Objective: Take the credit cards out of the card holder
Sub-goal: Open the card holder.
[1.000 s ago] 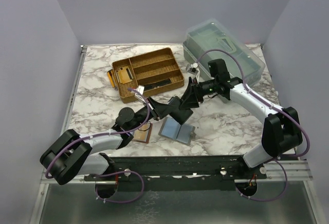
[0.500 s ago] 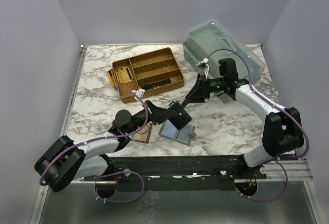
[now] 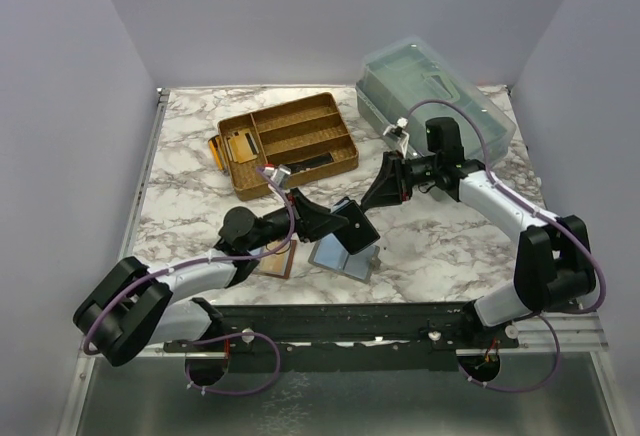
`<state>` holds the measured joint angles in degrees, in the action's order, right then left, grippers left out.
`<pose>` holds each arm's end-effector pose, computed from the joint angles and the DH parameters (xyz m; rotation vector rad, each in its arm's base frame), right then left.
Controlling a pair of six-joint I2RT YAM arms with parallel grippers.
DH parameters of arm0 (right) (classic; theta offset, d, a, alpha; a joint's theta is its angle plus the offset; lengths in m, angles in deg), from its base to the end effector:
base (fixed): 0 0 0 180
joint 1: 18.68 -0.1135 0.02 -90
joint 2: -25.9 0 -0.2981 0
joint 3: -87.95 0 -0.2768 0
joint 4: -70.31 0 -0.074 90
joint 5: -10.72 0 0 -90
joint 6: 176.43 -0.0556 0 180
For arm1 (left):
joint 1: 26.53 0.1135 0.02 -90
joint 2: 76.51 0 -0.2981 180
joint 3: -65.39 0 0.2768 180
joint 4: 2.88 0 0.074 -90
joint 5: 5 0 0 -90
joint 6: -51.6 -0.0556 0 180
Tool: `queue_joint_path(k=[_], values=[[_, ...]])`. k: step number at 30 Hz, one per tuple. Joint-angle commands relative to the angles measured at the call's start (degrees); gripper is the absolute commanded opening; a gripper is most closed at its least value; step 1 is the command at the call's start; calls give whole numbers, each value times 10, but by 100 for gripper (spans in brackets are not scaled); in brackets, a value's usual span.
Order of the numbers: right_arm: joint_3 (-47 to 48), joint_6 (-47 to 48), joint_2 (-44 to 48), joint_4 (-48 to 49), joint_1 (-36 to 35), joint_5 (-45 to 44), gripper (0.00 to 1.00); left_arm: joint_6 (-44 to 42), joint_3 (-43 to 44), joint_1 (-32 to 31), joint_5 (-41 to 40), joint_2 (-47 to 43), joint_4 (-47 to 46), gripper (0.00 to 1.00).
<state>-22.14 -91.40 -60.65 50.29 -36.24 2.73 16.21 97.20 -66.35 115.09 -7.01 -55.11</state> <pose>0.3007 0.1529 0.2830 -1.0154 1.7667 1.7755 0.1763 -0.1833 0.2541 0.3223 1.5478 -1.6893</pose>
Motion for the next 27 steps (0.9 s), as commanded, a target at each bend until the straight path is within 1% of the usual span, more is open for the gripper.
queue_joint_path(k=[1,3,4,6,7,8,9,10,11,12,14,15,19,22,24,27], values=[[-7,-14,35,30,-4,19,19,8,10,10,15,9,-88,0],[-4,-17,41,32,-3,19,5,13,4,13,18,14,-103,0],[0,-16,44,28,-4,20,1,15,1,15,19,15,-111,0],[12,5,50,2,-4,16,0,19,-6,20,25,19,-122,0],[23,23,52,-21,-4,7,0,21,-10,25,27,19,-123,2],[34,40,53,-45,-4,-5,0,27,-16,31,24,20,-121,15],[47,61,52,-69,-3,-20,0,34,-24,39,16,19,-116,30],[60,77,49,-91,-4,-37,0,42,-32,47,8,15,-108,53],[76,93,45,-118,-4,-52,0,48,-36,57,-2,8,-85,71],[95,112,39,-148,-4,-65,0,49,-37,67,-8,-3,-47,81],[124,138,28,-194,-3,-83,0,29,-36,79,-10,-33,29,91],[131,143,26,-205,-3,-91,0,20,-39,83,-21,-53,62,98],[128,130,20,-199,-4,-98,0,2,-69,86,-102,-156,181,99],[129,140,7,-204,-4,-119,0,0,-102,87,-163,-237,245,99],[134,162,-1,-223,-4,-137,0,-8,-116,89,-172,-281,278,99],[143,187,-10,-254,-4,-157,0,-42,-125,88,-155,-325,309,97]])
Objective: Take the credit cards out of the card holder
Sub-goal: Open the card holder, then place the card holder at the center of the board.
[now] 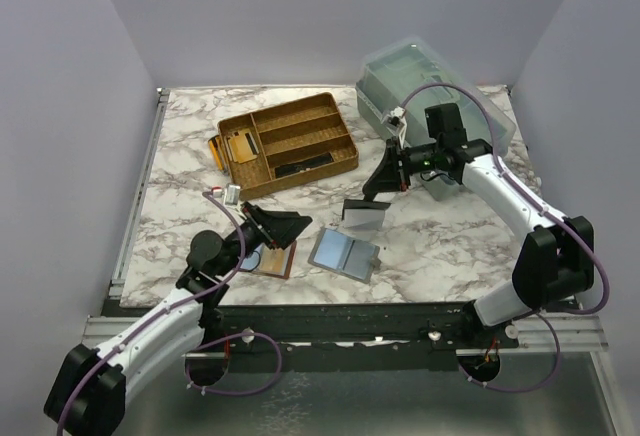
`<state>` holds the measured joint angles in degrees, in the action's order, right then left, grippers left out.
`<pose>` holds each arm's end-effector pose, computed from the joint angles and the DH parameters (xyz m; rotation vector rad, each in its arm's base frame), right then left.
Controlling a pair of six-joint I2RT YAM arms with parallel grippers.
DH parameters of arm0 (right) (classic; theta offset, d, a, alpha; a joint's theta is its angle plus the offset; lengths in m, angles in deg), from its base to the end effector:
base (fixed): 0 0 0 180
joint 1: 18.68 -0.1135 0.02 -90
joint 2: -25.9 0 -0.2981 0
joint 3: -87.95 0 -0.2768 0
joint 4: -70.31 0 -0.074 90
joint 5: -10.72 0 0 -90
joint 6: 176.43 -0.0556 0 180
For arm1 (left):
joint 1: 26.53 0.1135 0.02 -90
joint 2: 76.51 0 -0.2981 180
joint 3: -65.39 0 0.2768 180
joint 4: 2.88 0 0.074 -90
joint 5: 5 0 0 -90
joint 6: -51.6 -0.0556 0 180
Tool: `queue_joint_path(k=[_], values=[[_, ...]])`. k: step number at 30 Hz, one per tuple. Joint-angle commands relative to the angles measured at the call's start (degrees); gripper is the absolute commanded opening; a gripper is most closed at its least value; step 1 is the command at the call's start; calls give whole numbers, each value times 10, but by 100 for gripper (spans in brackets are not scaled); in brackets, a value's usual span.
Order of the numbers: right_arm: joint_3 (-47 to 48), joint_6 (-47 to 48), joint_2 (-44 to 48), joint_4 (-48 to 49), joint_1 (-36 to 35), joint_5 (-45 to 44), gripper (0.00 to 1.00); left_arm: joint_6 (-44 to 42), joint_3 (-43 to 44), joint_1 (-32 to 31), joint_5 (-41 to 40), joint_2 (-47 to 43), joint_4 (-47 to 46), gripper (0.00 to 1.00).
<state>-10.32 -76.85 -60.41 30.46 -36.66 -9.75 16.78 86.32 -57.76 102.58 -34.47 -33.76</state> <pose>0.3106 0.1556 0.3235 -1.0594 1.8324 1.4692 0.1469 -0.1087 0.2350 -0.0434 1.5764 -1.4352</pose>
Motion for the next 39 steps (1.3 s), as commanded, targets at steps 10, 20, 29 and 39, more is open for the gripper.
queue_joint_path(k=[10,20,29,39], values=[[22,1,-32,-48,0,-145,0,-114,-9,-29,-24,17,102,94],[1,-19,-76,1,0,-466,0,-112,-8,-33,-37,31,92,94],[-32,41,-71,55,1,-606,24,-99,-24,-33,-49,-7,91,94],[19,98,5,27,0,-524,51,-82,-17,-33,-48,-11,92,94]])
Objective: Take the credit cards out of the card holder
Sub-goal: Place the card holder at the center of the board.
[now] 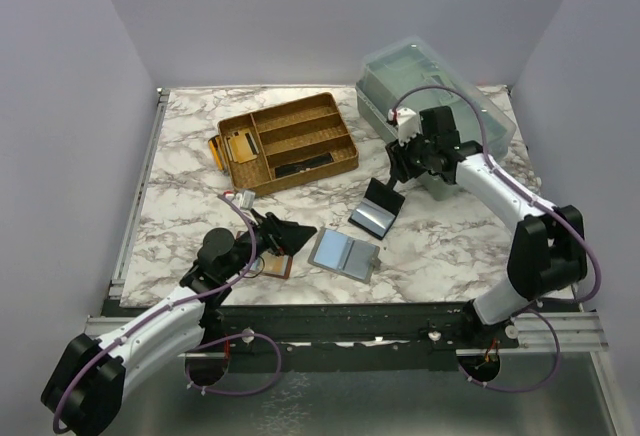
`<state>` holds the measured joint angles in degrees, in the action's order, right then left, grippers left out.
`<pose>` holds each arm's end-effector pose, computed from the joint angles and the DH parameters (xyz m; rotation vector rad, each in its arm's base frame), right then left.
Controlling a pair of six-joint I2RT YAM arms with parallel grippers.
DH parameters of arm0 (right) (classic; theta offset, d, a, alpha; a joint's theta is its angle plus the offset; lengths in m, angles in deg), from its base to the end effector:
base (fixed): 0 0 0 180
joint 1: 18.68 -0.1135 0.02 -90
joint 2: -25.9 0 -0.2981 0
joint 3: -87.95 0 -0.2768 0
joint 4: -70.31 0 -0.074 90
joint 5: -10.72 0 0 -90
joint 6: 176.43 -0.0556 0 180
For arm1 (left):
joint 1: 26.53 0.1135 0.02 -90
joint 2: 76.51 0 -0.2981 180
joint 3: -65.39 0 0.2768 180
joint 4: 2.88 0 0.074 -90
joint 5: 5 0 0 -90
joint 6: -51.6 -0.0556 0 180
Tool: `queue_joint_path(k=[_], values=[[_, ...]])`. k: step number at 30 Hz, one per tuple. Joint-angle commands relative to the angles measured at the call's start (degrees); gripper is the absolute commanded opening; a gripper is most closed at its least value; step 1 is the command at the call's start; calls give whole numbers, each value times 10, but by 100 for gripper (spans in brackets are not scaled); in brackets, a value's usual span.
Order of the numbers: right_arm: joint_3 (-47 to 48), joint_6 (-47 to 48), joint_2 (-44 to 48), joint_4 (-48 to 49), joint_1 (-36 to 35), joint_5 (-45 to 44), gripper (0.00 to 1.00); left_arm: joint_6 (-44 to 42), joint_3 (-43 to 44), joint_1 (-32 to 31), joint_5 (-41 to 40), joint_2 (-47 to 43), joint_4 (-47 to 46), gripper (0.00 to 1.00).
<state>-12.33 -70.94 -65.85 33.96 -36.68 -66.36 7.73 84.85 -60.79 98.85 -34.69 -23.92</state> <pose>0.3623 0.1308 0.2579 -0.7921 2.2734 0.2923 0.1427 -0.1133 0.2040 0.0254 1.7485 -1.2563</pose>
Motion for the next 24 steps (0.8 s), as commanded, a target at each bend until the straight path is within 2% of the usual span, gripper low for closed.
queue_joint_path(k=[1,3,7,8,11,16,18,24], values=[[45,44,72,-15,1,66,54,11,-3,-3,-10,-10,-6,94],[65,82,92,-56,0,158,58,14,-3,-3,-12,-13,-6,94],[82,148,90,-169,-16,408,61,21,-2,-3,-15,-16,-6,94],[77,150,82,-182,-29,437,61,22,-2,-3,-16,-17,-6,94],[49,149,44,-189,-68,433,58,25,-2,-3,-18,-16,-6,94],[7,98,0,-122,-103,314,31,38,-7,-4,-18,-25,-6,94],[-1,106,-6,-118,-122,278,31,41,-12,-4,-21,-33,-6,94],[-24,125,-21,-129,-194,248,31,48,-24,-3,-28,-49,-6,94]])
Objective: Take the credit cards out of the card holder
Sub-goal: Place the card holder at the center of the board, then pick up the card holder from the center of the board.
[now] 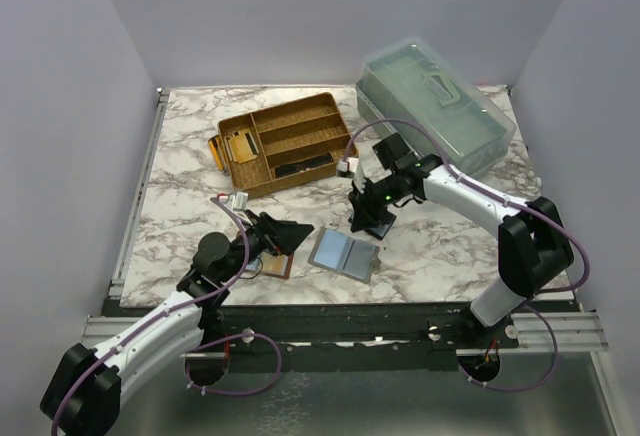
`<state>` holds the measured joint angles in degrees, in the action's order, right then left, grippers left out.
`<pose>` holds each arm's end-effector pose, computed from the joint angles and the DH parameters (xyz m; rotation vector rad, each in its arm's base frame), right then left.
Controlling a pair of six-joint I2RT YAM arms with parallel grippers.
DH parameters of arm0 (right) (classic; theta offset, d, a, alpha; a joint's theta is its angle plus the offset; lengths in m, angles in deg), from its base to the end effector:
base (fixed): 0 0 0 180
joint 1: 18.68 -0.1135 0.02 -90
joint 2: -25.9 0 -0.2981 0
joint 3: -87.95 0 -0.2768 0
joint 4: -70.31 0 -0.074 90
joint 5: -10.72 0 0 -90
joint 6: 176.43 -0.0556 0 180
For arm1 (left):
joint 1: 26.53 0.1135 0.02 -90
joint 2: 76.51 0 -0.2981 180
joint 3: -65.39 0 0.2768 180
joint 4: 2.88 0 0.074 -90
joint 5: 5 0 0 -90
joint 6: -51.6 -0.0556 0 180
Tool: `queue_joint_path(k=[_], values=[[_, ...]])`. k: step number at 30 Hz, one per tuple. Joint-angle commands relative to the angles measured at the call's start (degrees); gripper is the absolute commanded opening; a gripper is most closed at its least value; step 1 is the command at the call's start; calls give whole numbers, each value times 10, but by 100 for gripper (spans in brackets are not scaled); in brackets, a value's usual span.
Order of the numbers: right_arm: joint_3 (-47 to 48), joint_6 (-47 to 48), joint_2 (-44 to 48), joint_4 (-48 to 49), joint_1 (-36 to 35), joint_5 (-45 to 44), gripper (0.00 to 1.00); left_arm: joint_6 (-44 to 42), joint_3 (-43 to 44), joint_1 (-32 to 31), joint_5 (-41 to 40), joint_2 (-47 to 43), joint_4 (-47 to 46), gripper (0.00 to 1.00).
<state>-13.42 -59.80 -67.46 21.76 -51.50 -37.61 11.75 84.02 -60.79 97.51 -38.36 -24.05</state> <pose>0.2801 0.2246 0.2375 -1.4622 2.0969 1.0002 0.1376 -0.1083 0.2088 -0.0448 1.7023 -1.3074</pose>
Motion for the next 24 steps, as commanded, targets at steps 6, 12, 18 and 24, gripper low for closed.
queue_joint_path(k=[6,12,18,24], values=[[-25,21,-8,-29,-62,-120,31,12,-21,-3,-14,-19,-5,94],[-89,46,53,-17,-62,-217,32,20,-27,-3,-18,-16,-5,94],[-115,9,68,49,-60,-294,38,21,-15,-3,-15,5,-5,95],[-108,-9,79,78,-16,-340,47,29,-16,-3,-14,4,-5,95]])
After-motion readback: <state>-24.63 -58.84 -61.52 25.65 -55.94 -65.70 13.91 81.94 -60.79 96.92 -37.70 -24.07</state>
